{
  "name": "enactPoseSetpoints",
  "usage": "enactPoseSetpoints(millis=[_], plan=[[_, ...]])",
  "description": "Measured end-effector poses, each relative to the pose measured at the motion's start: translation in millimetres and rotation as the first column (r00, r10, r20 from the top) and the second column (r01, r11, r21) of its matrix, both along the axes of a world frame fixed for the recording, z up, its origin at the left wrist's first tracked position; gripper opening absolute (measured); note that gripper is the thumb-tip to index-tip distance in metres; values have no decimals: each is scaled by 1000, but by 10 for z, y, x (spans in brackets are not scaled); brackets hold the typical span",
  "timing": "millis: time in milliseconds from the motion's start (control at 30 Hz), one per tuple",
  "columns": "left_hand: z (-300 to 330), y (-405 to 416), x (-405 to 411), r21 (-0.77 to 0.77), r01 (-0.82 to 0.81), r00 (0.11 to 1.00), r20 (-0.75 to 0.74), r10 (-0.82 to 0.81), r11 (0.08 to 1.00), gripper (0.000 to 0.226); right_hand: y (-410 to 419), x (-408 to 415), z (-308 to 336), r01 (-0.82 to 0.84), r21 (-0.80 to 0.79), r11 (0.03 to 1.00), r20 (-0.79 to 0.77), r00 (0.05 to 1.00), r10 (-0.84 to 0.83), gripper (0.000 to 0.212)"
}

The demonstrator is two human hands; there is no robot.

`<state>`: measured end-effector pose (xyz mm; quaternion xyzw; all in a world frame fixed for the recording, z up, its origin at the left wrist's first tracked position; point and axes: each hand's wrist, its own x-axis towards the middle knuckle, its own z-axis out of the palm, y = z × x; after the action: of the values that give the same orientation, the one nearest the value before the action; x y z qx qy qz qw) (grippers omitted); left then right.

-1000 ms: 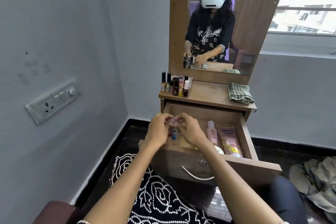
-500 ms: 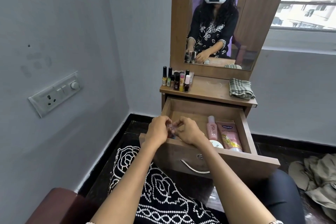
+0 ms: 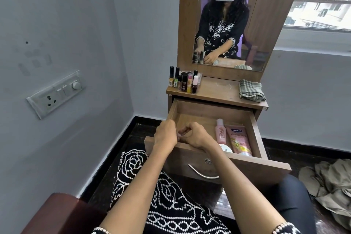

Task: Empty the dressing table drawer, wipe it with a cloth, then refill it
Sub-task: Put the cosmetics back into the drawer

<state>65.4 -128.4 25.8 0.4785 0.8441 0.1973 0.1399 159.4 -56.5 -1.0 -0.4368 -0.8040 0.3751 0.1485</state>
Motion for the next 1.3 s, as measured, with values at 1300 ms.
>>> enactPoseSetpoints(millis=[1300], plan=[[-5,41,14,-20,-6,1000,-4,6,1000,24,-6,2,7,-65,61,996,12,998,64,24]])
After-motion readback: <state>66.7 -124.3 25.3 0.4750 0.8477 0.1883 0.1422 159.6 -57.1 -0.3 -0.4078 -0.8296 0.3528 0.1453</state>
